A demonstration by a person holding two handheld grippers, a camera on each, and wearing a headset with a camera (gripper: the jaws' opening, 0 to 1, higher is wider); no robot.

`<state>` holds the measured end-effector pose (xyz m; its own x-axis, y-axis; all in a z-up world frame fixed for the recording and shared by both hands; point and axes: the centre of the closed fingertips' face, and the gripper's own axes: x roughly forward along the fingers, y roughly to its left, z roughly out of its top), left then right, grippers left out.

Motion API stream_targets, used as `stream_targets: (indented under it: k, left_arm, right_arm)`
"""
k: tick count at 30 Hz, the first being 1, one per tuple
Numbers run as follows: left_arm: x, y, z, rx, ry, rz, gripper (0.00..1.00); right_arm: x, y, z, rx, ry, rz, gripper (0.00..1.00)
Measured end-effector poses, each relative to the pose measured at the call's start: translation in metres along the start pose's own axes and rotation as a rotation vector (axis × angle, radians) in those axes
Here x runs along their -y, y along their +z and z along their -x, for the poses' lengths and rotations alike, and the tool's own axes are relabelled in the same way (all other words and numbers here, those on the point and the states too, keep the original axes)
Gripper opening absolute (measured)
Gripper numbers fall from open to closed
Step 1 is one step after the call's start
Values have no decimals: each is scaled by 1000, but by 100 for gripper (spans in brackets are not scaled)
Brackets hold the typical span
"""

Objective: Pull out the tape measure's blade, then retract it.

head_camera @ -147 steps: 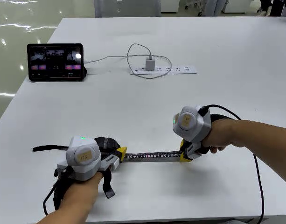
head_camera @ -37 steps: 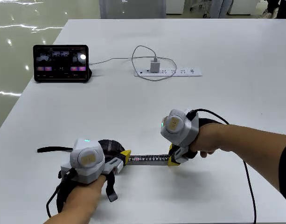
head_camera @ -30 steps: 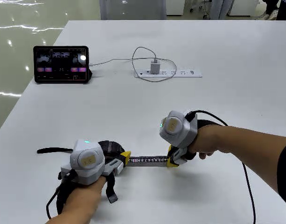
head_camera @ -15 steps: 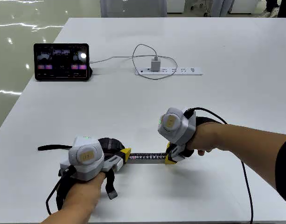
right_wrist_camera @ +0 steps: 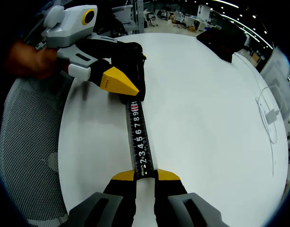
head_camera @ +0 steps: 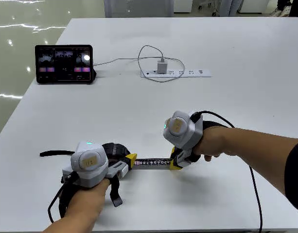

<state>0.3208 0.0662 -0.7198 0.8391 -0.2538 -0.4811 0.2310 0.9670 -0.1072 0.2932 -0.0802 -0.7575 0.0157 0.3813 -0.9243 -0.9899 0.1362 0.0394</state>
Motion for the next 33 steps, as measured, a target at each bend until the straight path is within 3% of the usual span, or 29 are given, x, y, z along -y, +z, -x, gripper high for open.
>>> stream_targets:
  k: [28,33]
  left_arm:
    - [0,0,1,3,-9,23,62]
    - [0,0,1,2,-15,29,62]
  right_arm:
    - [-2,12,-5,31,-6,15,10]
    - [-2,16,-6,38,-1,-9,10]
